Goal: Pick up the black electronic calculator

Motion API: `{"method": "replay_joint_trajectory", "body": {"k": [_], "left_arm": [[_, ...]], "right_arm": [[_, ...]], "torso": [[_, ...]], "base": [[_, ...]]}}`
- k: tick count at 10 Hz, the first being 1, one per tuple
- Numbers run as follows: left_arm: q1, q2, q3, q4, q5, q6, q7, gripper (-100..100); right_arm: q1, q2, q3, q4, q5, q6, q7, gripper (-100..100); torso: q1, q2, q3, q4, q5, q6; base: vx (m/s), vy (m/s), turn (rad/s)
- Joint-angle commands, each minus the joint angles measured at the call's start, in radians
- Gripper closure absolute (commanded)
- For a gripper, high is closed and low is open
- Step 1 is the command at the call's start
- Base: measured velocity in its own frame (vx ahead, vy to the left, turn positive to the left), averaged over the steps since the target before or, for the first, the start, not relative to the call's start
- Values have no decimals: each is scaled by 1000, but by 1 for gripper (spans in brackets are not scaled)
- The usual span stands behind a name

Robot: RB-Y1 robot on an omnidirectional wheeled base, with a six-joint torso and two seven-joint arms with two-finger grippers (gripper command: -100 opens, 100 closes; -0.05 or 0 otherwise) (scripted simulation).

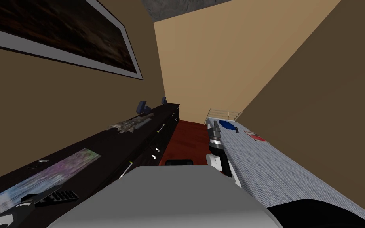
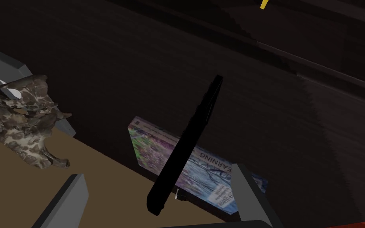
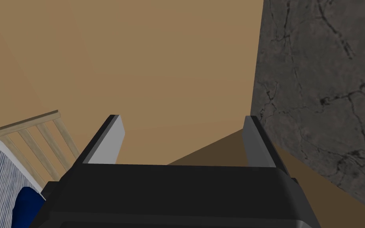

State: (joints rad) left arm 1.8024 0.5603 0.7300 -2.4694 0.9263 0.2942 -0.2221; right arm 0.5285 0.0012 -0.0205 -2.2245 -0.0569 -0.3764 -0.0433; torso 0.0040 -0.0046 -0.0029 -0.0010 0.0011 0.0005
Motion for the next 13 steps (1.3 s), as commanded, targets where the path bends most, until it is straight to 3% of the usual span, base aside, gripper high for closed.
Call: {"method": "replay_joint_trajectory", "body": {"k": [1, 2, 4, 5, 7, 8, 11, 13], "left_arm": [[50, 33, 32, -1, 50, 29, -40, -100], [63, 33, 32, -1, 66, 29, -40, -100], [134, 75, 73, -2, 133, 61, -87, -100], [140, 75, 73, -2, 143, 61, -87, -100], [209, 115, 109, -4, 211, 90, -130, -100], [214, 115, 109, -4, 211, 90, -130, -100], [310, 166, 153, -8, 294, 125, -182, -100], [356, 180, 164, -10, 314, 135, -194, -100]], "right_arm": [[0, 0, 0, 0, 0, 0, 0, 0], [0, 0, 0, 0, 0, 0, 0, 0], [0, 0, 0, 0, 0, 0, 0, 0], [0, 0, 0, 0, 0, 0, 0, 0], [0, 0, 0, 0, 0, 0, 0, 0], [0, 0, 0, 0, 0, 0, 0, 0], [0, 0, 0, 0, 0, 0, 0, 0], [0, 0, 0, 0, 0, 0, 0, 0]], "torso": [[0, 0, 0, 0, 0, 0], [2, -1, 0, 0, 0, 0], [1, 1, 1, 0, 0, 0], [2, 0, 0, 0, 0, 0], [0, 0, 0, 0, 0, 0], [1, 0, 0, 0, 0, 0], [0, 1, 1, 0, 0, 0], [-1, 2, 1, 1, 0, -1]], "base": [[84, 101, -131], [60, 89, -56], [56, 84, -90], [59, 68, -54], [66, 76, -86], [43, 63, -44], [46, 69, -68], [31, 61, -27]]}}
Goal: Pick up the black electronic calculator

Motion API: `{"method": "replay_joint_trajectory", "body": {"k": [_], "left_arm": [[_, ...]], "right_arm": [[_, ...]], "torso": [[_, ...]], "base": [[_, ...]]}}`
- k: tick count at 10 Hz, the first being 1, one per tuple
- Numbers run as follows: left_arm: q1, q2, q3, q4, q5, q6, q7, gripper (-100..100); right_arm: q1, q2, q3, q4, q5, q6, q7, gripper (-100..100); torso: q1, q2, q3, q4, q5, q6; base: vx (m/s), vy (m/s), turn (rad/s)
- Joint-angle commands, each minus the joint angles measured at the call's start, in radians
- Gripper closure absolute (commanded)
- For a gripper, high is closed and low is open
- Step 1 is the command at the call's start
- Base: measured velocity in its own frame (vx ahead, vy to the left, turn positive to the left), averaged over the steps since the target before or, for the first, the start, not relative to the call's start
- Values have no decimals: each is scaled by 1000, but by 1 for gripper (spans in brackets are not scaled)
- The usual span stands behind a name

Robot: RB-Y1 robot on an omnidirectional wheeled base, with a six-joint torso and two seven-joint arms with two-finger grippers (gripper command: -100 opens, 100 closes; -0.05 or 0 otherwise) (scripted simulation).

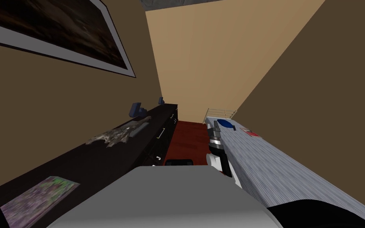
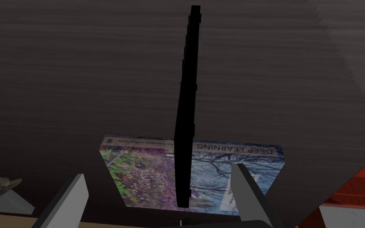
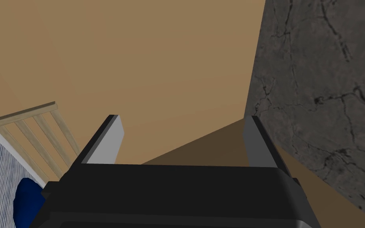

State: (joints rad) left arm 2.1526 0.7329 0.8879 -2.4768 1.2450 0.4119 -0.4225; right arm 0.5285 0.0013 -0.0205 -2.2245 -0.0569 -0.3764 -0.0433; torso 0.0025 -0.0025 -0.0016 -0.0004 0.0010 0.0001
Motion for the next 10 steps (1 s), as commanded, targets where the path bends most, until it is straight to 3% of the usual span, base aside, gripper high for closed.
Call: {"method": "replay_joint_trajectory", "body": {"k": [1, 4, 5, 6, 7, 10], "left_arm": [[41, 19, 15, -4, 13, 25, -4, -100], [121, 37, 28, -6, 38, 37, -20, -100], [98, 31, 18, -9, 16, 40, -7, -100], [100, 31, 16, -9, 15, 41, -8, 0], [71, 44, 1, 20, 8, 52, 9, -100], [16, 69, -31, 80, -6, 74, 41, -100]], "right_arm": [[0, 0, 0, 0, 0, 0, 0, 0], [0, 0, 0, 0, 0, 0, 0, 0], [0, 0, 0, 0, 0, 0, 0, 0], [0, 0, 0, 0, 0, 0, 0, 0], [0, 0, 0, 0, 0, 0, 0, 0], [0, 0, 0, 0, 0, 0, 0, 0]], "torso": [[0, 0, 0, 0, 0, 0], [-2, 0, 0, 0, 0, 0], [-2, 1, 1, 0, 0, 0], [-3, 2, 1, 1, -1, 0], [-4, 2, 1, 1, -1, 0], [-7, 6, 4, 2, -1, 0]], "base": [[31, 44, -62], [24, 32, -28], [6, 11, -2], [0, 0, 0], [-28, -22, -190], [-55, -46, -160]]}}
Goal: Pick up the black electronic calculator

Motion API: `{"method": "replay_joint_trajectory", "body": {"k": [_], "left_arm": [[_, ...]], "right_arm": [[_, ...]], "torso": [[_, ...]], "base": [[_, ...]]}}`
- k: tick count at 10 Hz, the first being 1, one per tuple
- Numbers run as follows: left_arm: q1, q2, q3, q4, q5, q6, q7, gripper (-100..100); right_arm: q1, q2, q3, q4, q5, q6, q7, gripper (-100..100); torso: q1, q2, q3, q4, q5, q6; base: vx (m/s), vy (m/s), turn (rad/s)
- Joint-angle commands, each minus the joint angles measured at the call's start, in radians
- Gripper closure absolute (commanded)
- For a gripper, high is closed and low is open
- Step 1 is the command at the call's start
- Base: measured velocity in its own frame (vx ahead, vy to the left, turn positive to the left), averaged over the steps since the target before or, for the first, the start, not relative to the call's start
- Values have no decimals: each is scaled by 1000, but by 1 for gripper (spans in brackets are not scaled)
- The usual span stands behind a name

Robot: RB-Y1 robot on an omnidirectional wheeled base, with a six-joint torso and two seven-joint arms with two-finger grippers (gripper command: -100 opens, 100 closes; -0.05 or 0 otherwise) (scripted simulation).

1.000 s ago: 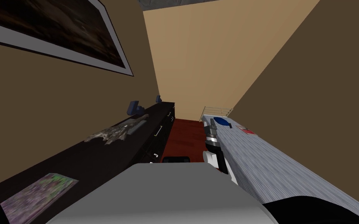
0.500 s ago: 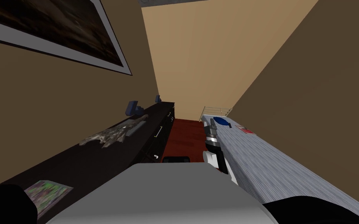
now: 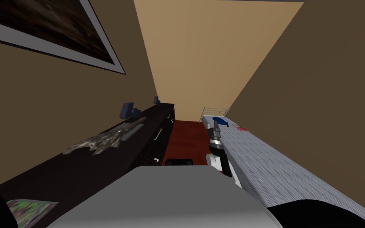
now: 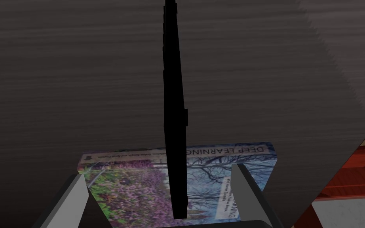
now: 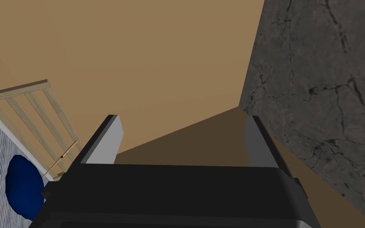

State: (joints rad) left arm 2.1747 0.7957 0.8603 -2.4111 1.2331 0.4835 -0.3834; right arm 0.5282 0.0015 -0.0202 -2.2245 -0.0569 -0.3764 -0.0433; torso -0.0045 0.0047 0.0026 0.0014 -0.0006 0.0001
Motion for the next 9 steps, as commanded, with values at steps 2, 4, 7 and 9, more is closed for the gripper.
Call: {"method": "replay_joint_trajectory", "body": {"k": [2, 4, 7, 9], "left_arm": [[-48, 26, -26, 59, -4, 19, 27, -100], [-51, 27, -28, 61, -5, 19, 27, -100], [-52, 27, -29, 63, -5, 21, 30, 100], [-52, 27, -29, 63, -5, 21, 30, 100]], "right_arm": [[0, 0, 0, 0, 0, 0, 0, 0], [0, 0, 0, 0, 0, 0, 0, 0], [0, 0, 0, 0, 0, 0, 0, 0], [0, 0, 0, 0, 0, 0, 0, 0]], "torso": [[1, 0, 0, 0, 0, 0], [0, -1, 0, 0, 0, 0], [3, -4, -2, -1, 1, 0], [3, -4, -2, -1, 1, 0]], "base": [[-65, -43, -146], [-33, -35, -106], [-1, 0, 4], [0, 0, 0]]}}
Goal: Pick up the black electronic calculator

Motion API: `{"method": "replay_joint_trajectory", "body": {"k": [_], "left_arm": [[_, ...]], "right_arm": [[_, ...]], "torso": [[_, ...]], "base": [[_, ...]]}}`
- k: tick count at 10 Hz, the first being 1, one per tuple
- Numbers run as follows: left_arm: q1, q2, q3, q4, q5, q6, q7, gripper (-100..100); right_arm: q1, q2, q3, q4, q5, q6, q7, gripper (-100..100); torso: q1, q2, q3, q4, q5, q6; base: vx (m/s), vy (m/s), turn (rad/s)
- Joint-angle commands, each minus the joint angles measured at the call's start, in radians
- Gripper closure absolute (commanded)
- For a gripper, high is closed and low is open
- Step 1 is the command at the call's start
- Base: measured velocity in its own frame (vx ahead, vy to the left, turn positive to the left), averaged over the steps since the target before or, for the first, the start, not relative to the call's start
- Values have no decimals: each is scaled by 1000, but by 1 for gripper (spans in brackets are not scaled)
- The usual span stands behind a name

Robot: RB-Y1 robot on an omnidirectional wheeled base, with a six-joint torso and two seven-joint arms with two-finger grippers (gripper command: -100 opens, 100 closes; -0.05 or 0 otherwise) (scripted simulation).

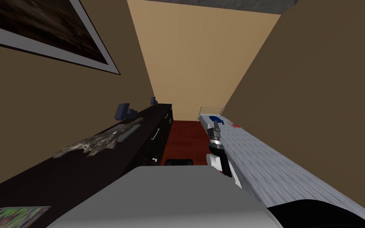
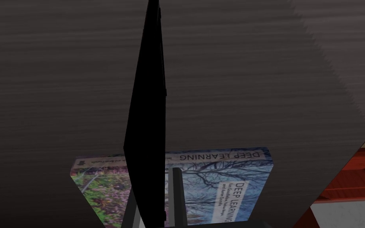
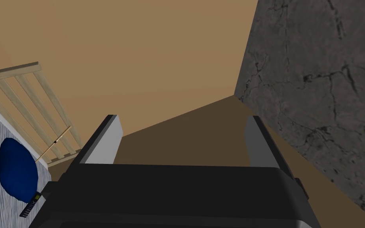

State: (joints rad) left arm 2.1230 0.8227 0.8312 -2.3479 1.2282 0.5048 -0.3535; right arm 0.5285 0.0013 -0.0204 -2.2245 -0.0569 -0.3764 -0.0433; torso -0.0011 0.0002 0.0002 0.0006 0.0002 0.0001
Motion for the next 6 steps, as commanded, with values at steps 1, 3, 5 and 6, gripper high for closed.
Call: {"method": "replay_joint_trajectory", "body": {"k": [1, 3, 5, 6], "left_arm": [[0, 0, 0, 0, 0, 0, 0, 0], [45, -20, 26, -49, 11, -19, -28, 100], [87, -40, 50, -94, 21, -35, -52, 100], [101, -46, 58, -109, 25, -41, -60, 100]], "right_arm": [[0, 0, 0, 0, 0, 0, 0, 0], [0, 0, 0, 0, 0, 0, 0, 0], [0, 0, 0, 0, 0, 0, 0, 0], [0, 0, 0, 0, 0, 0, 0, 0]], "torso": [[0, 0, 0, 0, 0, 0], [1, -1, -1, 0, 0, -2], [3, -5, -3, -1, 0, -1], [2, -5, -3, -1, 0, 0]], "base": [[0, 0, 0], [54, 49, 228], [76, 60, 178], [50, 32, 94]]}}
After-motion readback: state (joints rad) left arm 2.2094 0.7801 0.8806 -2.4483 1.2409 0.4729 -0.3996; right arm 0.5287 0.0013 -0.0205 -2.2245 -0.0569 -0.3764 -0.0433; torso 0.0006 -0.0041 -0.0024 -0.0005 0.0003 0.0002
